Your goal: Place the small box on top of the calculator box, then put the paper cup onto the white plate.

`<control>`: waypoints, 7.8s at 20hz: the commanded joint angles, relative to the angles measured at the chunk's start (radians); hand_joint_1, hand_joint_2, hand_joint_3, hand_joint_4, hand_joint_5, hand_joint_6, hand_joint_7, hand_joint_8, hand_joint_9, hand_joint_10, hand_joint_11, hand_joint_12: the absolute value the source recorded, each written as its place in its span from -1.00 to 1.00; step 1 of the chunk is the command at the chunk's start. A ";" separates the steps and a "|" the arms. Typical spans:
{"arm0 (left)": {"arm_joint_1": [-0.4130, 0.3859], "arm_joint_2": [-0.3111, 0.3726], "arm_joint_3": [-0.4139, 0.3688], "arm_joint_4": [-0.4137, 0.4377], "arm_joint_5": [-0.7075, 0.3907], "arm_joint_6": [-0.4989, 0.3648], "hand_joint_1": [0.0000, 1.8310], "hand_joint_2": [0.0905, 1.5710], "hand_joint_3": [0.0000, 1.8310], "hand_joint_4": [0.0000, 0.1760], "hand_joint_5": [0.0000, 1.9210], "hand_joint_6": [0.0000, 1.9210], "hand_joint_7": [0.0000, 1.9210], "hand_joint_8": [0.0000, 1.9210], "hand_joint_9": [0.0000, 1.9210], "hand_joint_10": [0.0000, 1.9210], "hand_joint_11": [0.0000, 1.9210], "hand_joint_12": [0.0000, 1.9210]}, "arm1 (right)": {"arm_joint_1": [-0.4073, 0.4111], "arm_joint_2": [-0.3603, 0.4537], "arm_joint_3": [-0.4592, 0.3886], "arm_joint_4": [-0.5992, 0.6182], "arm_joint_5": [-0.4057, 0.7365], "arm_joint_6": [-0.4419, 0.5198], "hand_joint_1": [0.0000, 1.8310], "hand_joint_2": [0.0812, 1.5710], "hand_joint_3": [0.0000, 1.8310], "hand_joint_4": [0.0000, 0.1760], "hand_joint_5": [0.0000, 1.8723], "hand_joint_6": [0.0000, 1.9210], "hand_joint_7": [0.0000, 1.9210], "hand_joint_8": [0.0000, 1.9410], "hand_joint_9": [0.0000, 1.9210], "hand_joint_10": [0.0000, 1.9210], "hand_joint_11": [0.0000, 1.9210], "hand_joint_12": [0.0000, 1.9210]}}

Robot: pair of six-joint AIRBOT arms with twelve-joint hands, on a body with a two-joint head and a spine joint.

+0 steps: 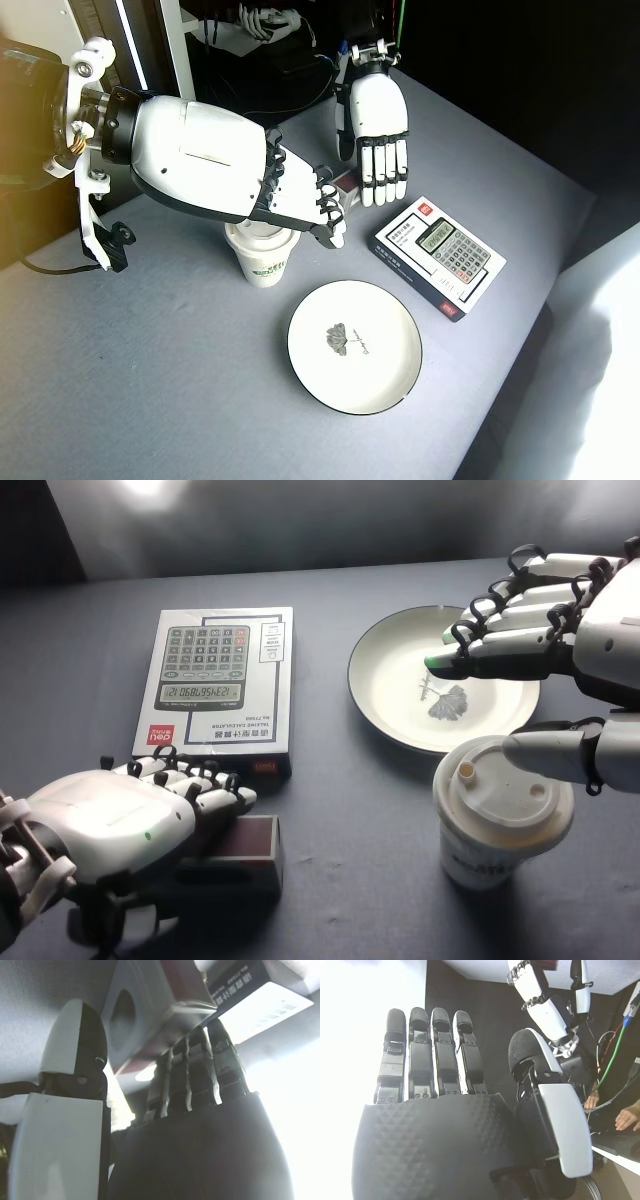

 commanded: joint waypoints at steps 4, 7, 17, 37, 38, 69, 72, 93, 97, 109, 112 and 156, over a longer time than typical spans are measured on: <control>-0.004 -0.017 0.026 0.021 -0.066 0.004 0.39 0.54 -0.99 -1.00 -0.83 -1.00 -0.85 -1.00 -0.86 -1.00 -1.00 -0.64 | 0.018 0.010 -0.002 0.014 0.108 0.004 -0.93 0.86 -1.00 -1.00 -0.65 -0.99 -0.67 -0.99 -0.70 -0.99 -1.00 -0.27; -0.002 -0.036 0.045 0.018 -0.066 0.004 0.39 0.56 -0.99 -1.00 -0.85 -1.00 -0.86 -1.00 -0.87 -1.00 -1.00 -0.71 | 0.018 0.010 -0.002 0.014 0.108 0.004 -0.95 0.85 -1.00 -1.00 -0.65 -1.00 -0.66 -1.00 -0.69 -1.00 -1.00 -0.21; 0.003 -0.047 0.057 -0.020 -0.063 0.037 0.32 0.54 -1.00 -1.00 -0.36 -0.99 -0.23 -0.98 -0.20 -0.94 -0.72 0.07 | 0.018 0.010 -0.002 0.014 0.108 0.004 -0.91 0.85 -1.00 -1.00 -0.62 -0.99 -0.64 -0.99 -0.67 -0.99 -1.00 -0.19; -0.198 -0.033 0.066 -0.215 0.035 0.268 0.49 0.46 -1.00 -1.00 -0.03 -0.20 -0.09 0.32 -0.23 0.59 -0.51 0.42 | 0.018 0.010 -0.002 0.014 0.108 0.004 -0.93 0.86 -1.00 -1.00 -0.60 -1.00 -0.62 -0.99 -0.67 -1.00 -1.00 -0.19; -0.219 -0.032 0.071 -0.234 0.044 0.291 0.49 0.44 -1.00 -1.00 0.01 -0.29 -0.05 0.27 -0.19 0.57 -0.48 0.44 | 0.018 0.010 -0.002 0.014 0.108 0.004 -0.93 0.85 -1.00 -1.00 -0.60 -0.99 -0.62 -0.99 -0.66 -0.99 -1.00 -0.20; -0.410 -0.228 0.548 -0.127 0.228 0.130 0.47 0.51 -1.00 -1.00 -0.16 -0.02 -0.13 0.40 -0.30 0.65 -0.57 0.51 | 0.018 0.010 -0.002 0.014 0.108 0.004 -0.93 0.85 -1.00 -1.00 -0.54 -1.00 -0.57 -1.00 -0.60 -1.00 -1.00 -0.10; -0.402 -0.235 0.562 -0.127 0.228 0.115 0.48 0.49 -1.00 -1.00 -0.13 -0.06 -0.09 0.33 -0.28 0.61 -0.54 0.49 | 0.018 0.010 -0.002 0.014 0.108 0.004 -0.95 0.85 -1.00 -1.00 -0.55 -1.00 -0.58 -1.00 -0.62 -0.99 -1.00 -0.11; -0.364 -0.232 0.555 -0.134 0.211 0.093 -0.24 0.36 -1.00 -1.00 -0.78 -1.00 -0.71 -1.00 -0.69 -1.00 -1.00 -0.24 | 0.016 0.012 -0.008 0.027 0.096 0.014 -0.82 0.82 -1.00 -1.00 -0.56 -1.00 -0.57 -0.99 -0.60 -0.99 -1.00 -0.09; -0.364 -0.219 0.535 -0.141 0.199 0.093 -0.36 0.24 -1.00 -1.00 -0.82 -1.00 -0.77 -1.00 -0.75 -1.00 -1.00 -0.35 | 0.020 0.020 -0.022 0.063 0.063 0.014 -0.72 0.75 -1.00 -1.00 -0.61 -1.00 -0.62 -1.00 -0.65 -1.00 -1.00 -0.14; -0.426 -0.072 0.362 -0.149 0.148 0.092 -0.69 0.20 -1.00 -1.00 -0.91 -1.00 -0.88 -1.00 -0.88 -1.00 -1.00 -0.70 | 0.017 0.023 -0.010 -0.047 0.098 0.130 -0.64 -0.05 -1.00 -1.00 -1.00 -1.00 -1.00 -1.00 -1.00 -1.00 -1.00 -1.00; -0.437 -0.021 0.311 -0.124 0.170 0.072 -0.67 0.18 -1.00 -1.00 -0.97 -1.00 -0.92 -1.00 -0.92 -1.00 -1.00 -0.79 | 0.016 0.034 -0.009 -0.132 0.101 0.241 -0.49 -0.25 -1.00 -1.00 -1.00 -1.00 -1.00 -1.00 -1.00 -1.00 -1.00 -1.00; -0.027 0.244 0.126 1.344 -0.095 -1.147 -0.87 0.22 -1.00 -1.00 -0.97 -1.00 -0.93 -1.00 -0.91 -1.00 -1.00 -0.75 | 0.057 -0.120 0.137 -1.265 0.068 1.433 0.57 0.22 -0.99 -1.00 -1.00 -1.00 -1.00 -1.00 -1.00 -1.00 -1.00 -1.00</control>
